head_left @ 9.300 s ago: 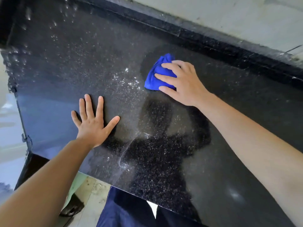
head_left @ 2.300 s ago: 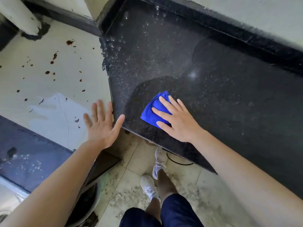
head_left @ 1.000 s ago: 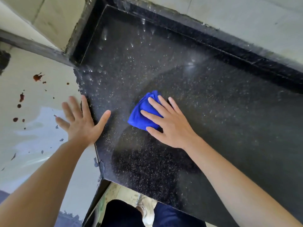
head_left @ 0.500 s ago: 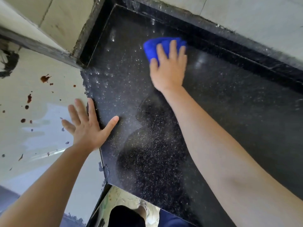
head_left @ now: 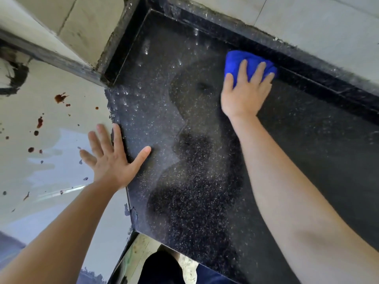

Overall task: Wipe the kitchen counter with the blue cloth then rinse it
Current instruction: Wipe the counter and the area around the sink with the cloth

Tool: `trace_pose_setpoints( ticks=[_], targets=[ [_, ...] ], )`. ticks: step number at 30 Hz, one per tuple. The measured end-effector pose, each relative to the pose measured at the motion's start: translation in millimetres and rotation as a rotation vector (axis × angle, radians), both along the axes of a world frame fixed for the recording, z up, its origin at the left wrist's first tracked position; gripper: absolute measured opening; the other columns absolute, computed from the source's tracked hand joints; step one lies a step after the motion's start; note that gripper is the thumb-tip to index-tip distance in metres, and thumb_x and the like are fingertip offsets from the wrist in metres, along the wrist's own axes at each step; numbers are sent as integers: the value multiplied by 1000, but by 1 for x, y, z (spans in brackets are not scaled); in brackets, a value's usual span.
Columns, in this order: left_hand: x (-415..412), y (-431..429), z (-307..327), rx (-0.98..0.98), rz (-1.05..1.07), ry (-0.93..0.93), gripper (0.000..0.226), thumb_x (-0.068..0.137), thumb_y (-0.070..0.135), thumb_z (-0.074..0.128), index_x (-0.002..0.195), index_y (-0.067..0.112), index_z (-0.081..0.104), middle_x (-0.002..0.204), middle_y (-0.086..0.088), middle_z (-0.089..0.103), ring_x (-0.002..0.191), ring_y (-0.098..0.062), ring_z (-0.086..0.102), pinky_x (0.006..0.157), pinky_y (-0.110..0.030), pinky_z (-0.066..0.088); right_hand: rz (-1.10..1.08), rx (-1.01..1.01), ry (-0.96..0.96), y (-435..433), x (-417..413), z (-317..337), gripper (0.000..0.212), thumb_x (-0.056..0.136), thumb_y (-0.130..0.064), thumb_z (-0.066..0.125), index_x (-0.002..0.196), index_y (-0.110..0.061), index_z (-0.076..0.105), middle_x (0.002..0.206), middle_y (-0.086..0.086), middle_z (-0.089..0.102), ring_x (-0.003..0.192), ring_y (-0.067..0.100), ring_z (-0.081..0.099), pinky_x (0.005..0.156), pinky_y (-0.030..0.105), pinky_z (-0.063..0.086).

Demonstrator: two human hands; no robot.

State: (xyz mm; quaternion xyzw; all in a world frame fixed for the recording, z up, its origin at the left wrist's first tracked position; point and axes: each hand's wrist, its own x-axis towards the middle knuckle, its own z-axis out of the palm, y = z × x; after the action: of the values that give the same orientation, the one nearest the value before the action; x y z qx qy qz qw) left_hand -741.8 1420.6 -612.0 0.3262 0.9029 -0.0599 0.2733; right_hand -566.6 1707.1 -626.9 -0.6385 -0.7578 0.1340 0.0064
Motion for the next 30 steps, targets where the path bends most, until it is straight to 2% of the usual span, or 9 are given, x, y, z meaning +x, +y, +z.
trace_pose_setpoints(
  ticks=[4,7,9,14,20,22,24,27,30],
  targets=[
    [-2,-2,-1,-12,1,-23,109,70,99,3,154,35,-22,159,-2,-37,146,-27,-36,115,-63,-18,434,-19,77,-75,-39,-5,59,102,-51,31,155,-25,36,165,18,19,150,49,13,121,56,15],
    [-5,-5,0,-12,-15,-60,106,71,98,5,152,37,-26,159,-1,-38,145,-26,-36,115,-63,-18,832,-43,112,-101,-1,-8,57,102,-53,37,152,-26,43,165,13,22,151,44,15,122,55,17],
    [-11,-9,3,29,-61,-21,103,74,96,7,152,38,-27,161,-4,-33,147,-25,-34,115,-62,-18,919,-40,65,-88,32,-6,58,102,-58,34,153,-32,39,167,7,18,154,37,13,124,51,14],
    [-55,5,8,162,-62,57,101,77,92,12,154,35,-21,164,-6,-27,149,-24,-28,116,-62,-14,562,-62,-57,-25,52,3,62,103,-62,26,158,-35,23,169,6,5,155,34,4,126,48,9],
    [-73,16,-6,66,-91,2,106,74,97,6,151,33,-28,160,-5,-35,146,-28,-35,114,-66,-16,211,-28,-64,-14,-43,-3,63,105,-58,21,160,-30,18,168,17,3,152,45,0,124,50,6],
    [-74,18,-5,45,-100,-27,106,73,97,3,150,34,-31,158,-4,-38,144,-28,-37,113,-66,-17,288,-29,-38,-36,-75,-3,62,105,-56,22,160,-29,19,168,16,4,152,46,1,124,52,8],
    [-73,15,-4,48,-103,-37,106,73,97,5,150,34,-30,158,-4,-40,144,-28,-38,113,-66,-18,514,-43,5,-66,-91,-3,61,105,-56,26,160,-29,23,168,14,5,153,45,2,124,51,9],
    [-72,12,-2,60,-91,-33,107,73,98,6,151,35,-29,158,-4,-39,144,-27,-39,113,-67,-17,726,23,9,-81,-72,-6,61,103,-59,29,156,-30,33,167,11,17,152,41,14,124,51,14],
    [-73,15,0,52,-94,-46,108,71,98,4,150,34,-31,156,-4,-43,142,-27,-42,113,-67,-18,419,193,-17,-54,-40,-9,60,100,-62,36,148,-29,48,158,16,37,141,44,36,118,53,27]
  ],
)
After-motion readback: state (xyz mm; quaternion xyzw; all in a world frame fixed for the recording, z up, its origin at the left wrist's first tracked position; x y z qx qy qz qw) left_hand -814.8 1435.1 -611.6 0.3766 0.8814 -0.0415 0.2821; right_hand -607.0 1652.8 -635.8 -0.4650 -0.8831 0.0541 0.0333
